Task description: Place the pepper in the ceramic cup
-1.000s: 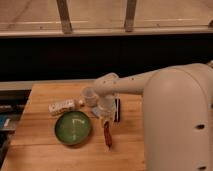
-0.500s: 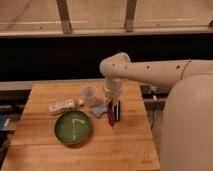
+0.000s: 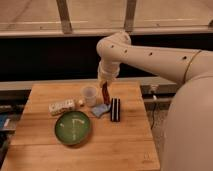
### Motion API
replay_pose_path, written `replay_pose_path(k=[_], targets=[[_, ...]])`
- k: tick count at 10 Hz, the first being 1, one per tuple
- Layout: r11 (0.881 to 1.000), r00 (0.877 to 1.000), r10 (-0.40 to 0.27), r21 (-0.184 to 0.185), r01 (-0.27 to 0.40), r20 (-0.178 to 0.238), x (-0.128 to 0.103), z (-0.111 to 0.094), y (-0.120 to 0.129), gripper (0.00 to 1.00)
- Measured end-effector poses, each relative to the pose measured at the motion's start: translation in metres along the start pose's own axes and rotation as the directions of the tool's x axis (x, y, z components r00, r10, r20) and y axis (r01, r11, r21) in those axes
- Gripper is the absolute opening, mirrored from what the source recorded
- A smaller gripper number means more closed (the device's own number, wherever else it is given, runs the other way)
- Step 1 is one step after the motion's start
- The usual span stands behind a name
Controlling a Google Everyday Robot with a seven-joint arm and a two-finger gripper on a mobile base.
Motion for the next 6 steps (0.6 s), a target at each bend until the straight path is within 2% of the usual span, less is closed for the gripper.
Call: replay_pose_path(k=[1, 2, 4, 6], targets=[[0.999, 0.999, -0.037, -0.006, 0.038, 0.032, -0.020, -0.005, 0.011, 0.00], [0.998, 0.997, -0.061, -0.006, 0.062, 0.049, -0.030, -0.007, 0.015, 0.00], [0.995, 0.993, -0.094, -0.018, 0.095, 0.073, -0.040, -0.008, 0.016, 0.00], [0.995, 0.993, -0.095, -0.020, 0.097, 0.074, -0.041, -0.008, 0.017, 0.00]])
